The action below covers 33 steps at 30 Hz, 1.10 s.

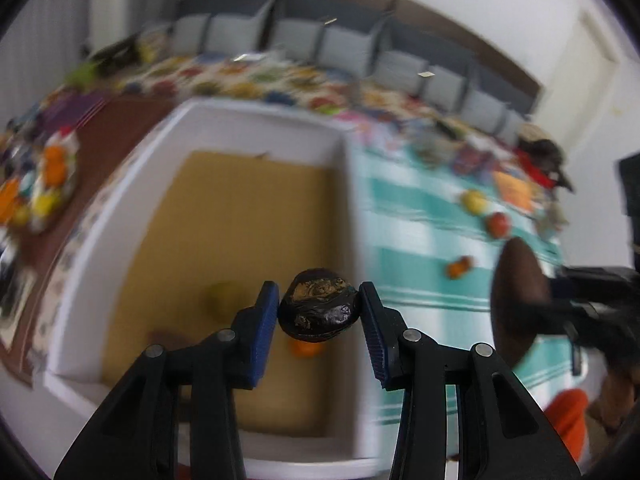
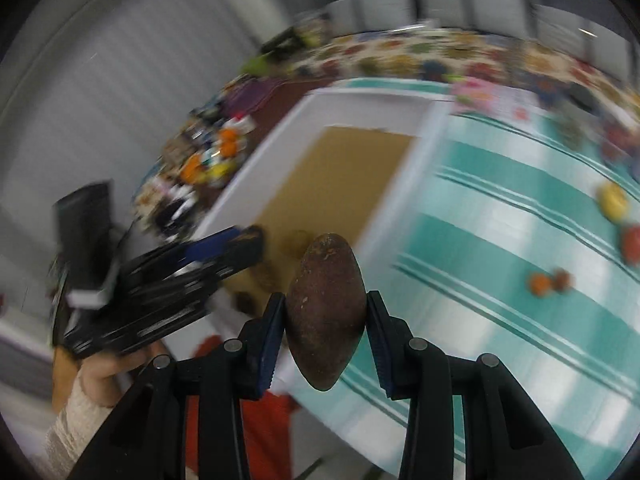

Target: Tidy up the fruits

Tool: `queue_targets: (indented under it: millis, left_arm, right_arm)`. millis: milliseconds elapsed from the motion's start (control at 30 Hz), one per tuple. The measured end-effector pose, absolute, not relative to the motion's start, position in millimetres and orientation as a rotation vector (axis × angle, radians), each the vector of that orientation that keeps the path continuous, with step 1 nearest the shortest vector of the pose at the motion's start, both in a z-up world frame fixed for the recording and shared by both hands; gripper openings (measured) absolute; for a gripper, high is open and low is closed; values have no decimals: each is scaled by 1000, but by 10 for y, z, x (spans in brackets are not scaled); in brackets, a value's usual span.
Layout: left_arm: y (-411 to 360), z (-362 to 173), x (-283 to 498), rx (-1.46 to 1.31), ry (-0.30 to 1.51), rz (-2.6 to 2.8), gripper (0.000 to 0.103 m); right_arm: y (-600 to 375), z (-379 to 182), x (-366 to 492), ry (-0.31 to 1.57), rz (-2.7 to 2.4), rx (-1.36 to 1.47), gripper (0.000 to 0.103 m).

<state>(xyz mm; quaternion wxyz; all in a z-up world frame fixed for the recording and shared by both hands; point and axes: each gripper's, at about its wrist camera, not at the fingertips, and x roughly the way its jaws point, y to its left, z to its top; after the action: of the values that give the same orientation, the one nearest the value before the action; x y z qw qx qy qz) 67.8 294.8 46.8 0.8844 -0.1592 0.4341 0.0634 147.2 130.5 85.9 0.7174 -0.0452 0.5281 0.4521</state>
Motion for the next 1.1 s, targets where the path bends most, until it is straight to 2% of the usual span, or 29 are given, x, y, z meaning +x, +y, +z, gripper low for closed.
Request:
queue_targets:
  millis: [167,300,433,467,500,533,667,700,767,833,900,967,1100]
  left_arm:
    - [3349,-229,656,-378,1060,243,42]
    - [3382,-471,611,-390,1110,261,42]
    - [3366,-482,642,-377,1115,274,45]
    - [3376,-452,634,-374,1110,283,55]
    - [3386,-430,635,-372,1106,293,71]
    - [3397,-370,630,-373,1089,310,77]
    - [3409,25,551,-382,978,330,83]
    - [3375,154,513,-381,941,329,88]
    - [3239,453,442,-366,852,314,93]
    - [3051,663,399,-347,786,282,95]
    - [2780,774,390,-330,746,225,96]
    - [2471,779,406,-319,727,161,97]
    - [1676,451,546,-305,755,6,97]
  right_arm:
    - [2020,219,1321,1286,1016,-210,40]
    - [2275,-186,1243,1316,981,-319,40]
    - [2384,-384,1268,1308,949,-395,41]
    - [2420,-399,1293,1298,945,-398,41]
    - [2428,-368,1286,1290,949,-395,42]
    - [2415,-326,1299,1282,951,-392,45]
    - [2246,110,1323,1180,966,-361,46]
    - [2153,284,1320,1132,969,-351,49]
    - [1891,616,1300,1016,961,-335,61]
    - [1635,791,1276,922,933,-321,85]
    - [1260,872,1225,816,875,-310,95]
    - [913,796,1212,768,805,-305,97]
    - [-27,242,1249,773,627,-261,97]
